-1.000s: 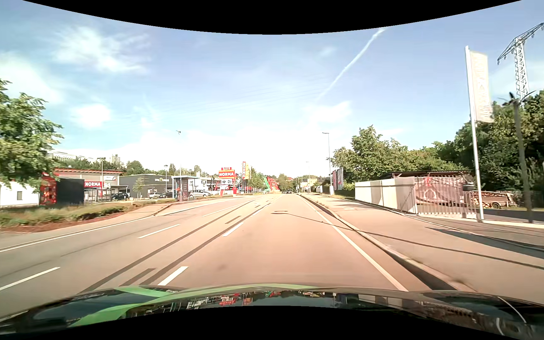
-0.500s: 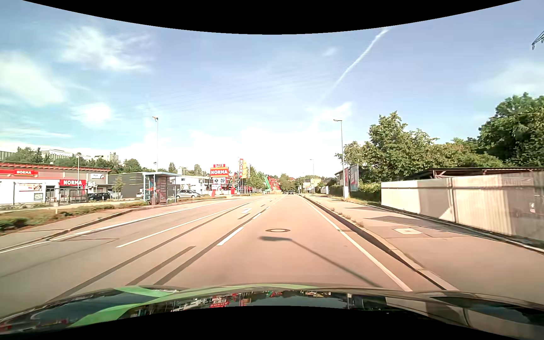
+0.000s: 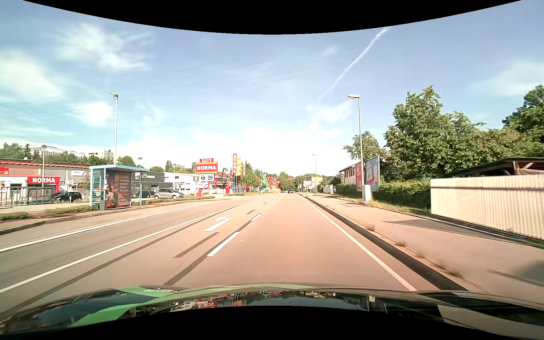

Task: Follow the waypoints while adhering to traffic rules and regulations

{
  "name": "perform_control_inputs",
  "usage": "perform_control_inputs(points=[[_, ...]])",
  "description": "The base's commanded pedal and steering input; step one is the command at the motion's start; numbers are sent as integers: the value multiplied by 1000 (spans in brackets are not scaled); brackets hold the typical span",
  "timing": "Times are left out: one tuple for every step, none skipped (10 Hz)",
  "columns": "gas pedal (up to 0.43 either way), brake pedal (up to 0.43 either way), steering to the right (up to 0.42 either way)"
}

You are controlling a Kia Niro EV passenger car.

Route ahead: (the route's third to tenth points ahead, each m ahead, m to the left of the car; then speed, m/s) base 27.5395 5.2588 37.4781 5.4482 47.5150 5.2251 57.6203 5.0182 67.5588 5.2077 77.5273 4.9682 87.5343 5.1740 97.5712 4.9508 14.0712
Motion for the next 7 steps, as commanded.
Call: perform_control_inputs(points=[[138,0,2],[150,0,2],[150,0,1],[150,0,0],[157,0,0],[157,0,0],[169,0,0]])
